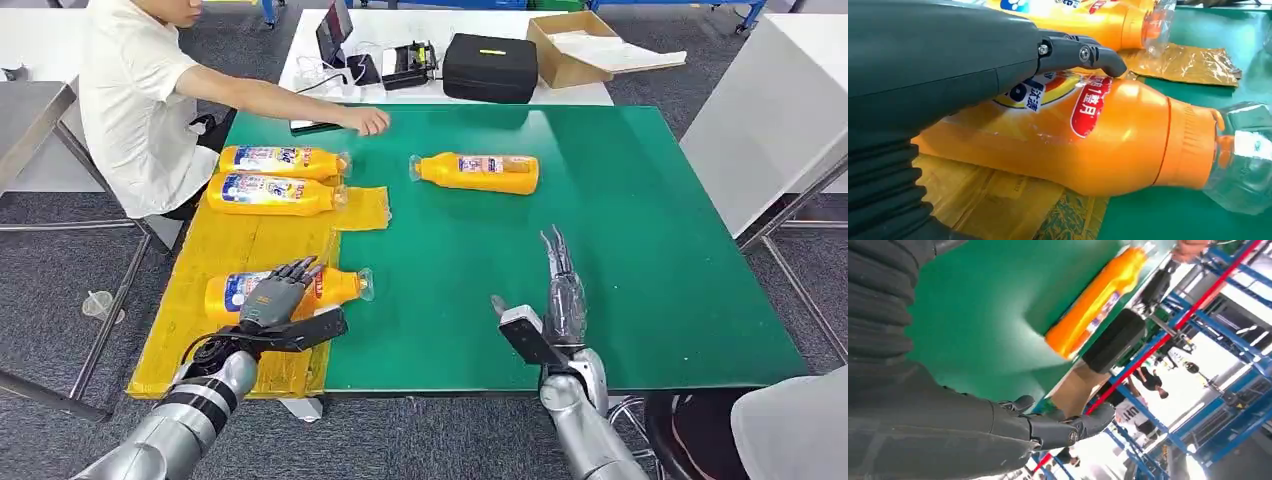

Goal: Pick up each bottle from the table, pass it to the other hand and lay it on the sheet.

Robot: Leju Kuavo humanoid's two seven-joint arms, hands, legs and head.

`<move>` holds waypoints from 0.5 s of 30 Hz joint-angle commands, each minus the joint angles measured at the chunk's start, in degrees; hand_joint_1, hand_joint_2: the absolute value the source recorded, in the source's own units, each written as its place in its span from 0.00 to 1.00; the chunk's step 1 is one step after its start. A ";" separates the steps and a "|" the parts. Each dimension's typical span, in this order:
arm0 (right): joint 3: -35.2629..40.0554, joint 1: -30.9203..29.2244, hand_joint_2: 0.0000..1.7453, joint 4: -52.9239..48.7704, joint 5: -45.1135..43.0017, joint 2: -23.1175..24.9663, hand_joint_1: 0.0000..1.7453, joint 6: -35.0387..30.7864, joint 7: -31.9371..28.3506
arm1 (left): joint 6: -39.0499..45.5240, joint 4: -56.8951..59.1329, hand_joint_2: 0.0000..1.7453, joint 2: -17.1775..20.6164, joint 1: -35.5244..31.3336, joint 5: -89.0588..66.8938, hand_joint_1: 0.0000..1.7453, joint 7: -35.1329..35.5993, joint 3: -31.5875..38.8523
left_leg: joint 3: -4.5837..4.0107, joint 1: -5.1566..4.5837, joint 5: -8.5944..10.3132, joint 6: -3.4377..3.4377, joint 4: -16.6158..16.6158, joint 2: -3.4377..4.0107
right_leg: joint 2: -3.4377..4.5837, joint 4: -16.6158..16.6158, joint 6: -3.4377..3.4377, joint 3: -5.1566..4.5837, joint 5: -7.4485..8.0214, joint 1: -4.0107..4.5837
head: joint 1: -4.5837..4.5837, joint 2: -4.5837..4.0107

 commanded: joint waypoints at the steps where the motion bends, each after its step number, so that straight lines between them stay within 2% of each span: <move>1: 3.44 -13.24 1.00 17.60 23.20 -12.59 0.00 -2.78 18.51 | 8.04 -12.84 0.00 1.74 7.53 0.18 0.00 -1.46 -8.92 | 0.01 -0.07 -0.01 0.04 -0.02 0.25 | 0.16 -0.03 -0.14 -0.05 0.05 -0.03 | -0.02 0.00; 3: 1.49 -16.20 1.00 21.21 23.75 -13.92 0.00 -0.34 18.05 | 14.30 -24.26 0.00 2.10 13.84 0.61 0.00 -0.82 -10.56 | -0.11 -0.10 0.00 0.09 0.03 0.26 | 0.16 -0.02 -0.11 -0.13 0.07 -0.05 | -0.02 0.00; 5: 1.96 -17.14 1.00 23.55 27.08 -14.86 0.00 -0.49 19.66 | 20.45 -33.40 0.00 2.39 20.04 0.44 0.00 -0.92 -12.55 | -0.26 -0.15 0.06 0.17 0.02 0.21 | 0.14 -0.04 -0.01 -0.23 0.09 -0.10 | 0.02 0.00; 6: 0.82 -17.06 1.00 24.38 25.75 -14.45 0.00 1.81 19.65 | 21.91 -36.90 0.00 2.38 22.60 2.38 0.00 -2.44 -13.60 | -0.29 -0.14 -0.02 0.20 0.06 0.36 | 0.26 -0.08 -0.06 -0.27 0.09 -0.07 | 0.02 0.00; 7: 0.48 -16.50 1.00 24.45 25.60 -14.52 0.00 2.60 20.29 | 22.01 -39.61 1.00 2.58 24.63 4.35 0.00 -3.38 -14.82 | -0.30 -0.12 -0.11 0.21 0.09 0.46 | 0.31 -0.11 -0.18 -0.26 0.12 -0.05 | 0.02 0.00; 9: -0.49 -16.11 1.00 25.72 24.26 -13.88 0.00 5.57 21.18 | 23.50 -43.52 1.00 2.84 26.96 5.63 0.00 -4.06 -17.23 | -0.35 -0.23 -0.12 0.17 0.04 0.43 | 0.27 -0.09 -0.11 -0.38 0.10 -0.17 | 0.00 0.00; 13: 1.04 -18.12 1.00 29.76 26.11 -13.22 0.00 8.25 23.69 | 23.07 -43.50 1.00 3.00 25.64 6.65 0.00 -4.42 -20.09 | -0.73 -0.25 -0.03 0.24 0.09 0.18 | 0.08 -0.02 0.06 -0.75 0.10 -0.21 | 0.00 0.00; 15: 1.09 -18.51 1.00 29.94 26.16 -13.14 0.00 8.44 23.79 | 23.13 -43.16 1.00 3.00 25.27 6.83 0.00 -4.48 -20.01 | -0.78 -0.21 -0.12 0.22 0.13 0.34 | 0.21 0.00 0.04 -0.82 0.03 -0.15 | 0.00 0.00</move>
